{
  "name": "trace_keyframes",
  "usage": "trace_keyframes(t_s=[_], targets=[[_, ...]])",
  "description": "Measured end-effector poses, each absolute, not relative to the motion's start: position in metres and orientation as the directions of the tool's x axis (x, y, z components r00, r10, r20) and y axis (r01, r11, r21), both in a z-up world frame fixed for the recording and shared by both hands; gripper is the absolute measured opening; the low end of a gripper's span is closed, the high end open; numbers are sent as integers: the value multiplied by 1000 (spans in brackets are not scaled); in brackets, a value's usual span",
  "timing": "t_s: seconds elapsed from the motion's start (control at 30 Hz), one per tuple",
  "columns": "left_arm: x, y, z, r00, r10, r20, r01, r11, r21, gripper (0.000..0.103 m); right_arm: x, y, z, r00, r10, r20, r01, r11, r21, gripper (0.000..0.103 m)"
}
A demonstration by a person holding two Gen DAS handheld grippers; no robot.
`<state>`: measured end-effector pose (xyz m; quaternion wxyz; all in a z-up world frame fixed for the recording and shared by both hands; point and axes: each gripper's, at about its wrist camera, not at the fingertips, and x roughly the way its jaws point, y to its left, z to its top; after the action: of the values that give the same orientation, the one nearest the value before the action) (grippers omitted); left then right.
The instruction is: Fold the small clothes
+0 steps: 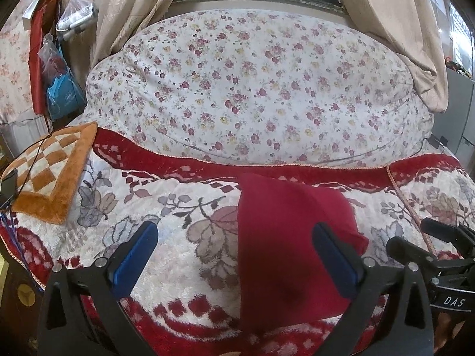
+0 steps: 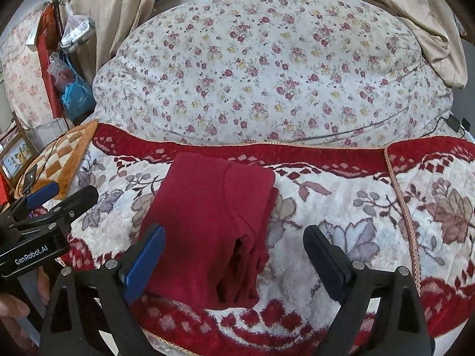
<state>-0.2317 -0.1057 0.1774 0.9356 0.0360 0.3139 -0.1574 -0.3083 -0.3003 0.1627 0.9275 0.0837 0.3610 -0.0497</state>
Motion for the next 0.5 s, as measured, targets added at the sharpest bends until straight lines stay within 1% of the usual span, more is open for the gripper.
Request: trace_keyframes(t_s=[0.5], targets=[[-229,-102,176,756,-263,-600,309,951,-28,103,-303,-301,152,714,-26,-700,165,977,132,97]])
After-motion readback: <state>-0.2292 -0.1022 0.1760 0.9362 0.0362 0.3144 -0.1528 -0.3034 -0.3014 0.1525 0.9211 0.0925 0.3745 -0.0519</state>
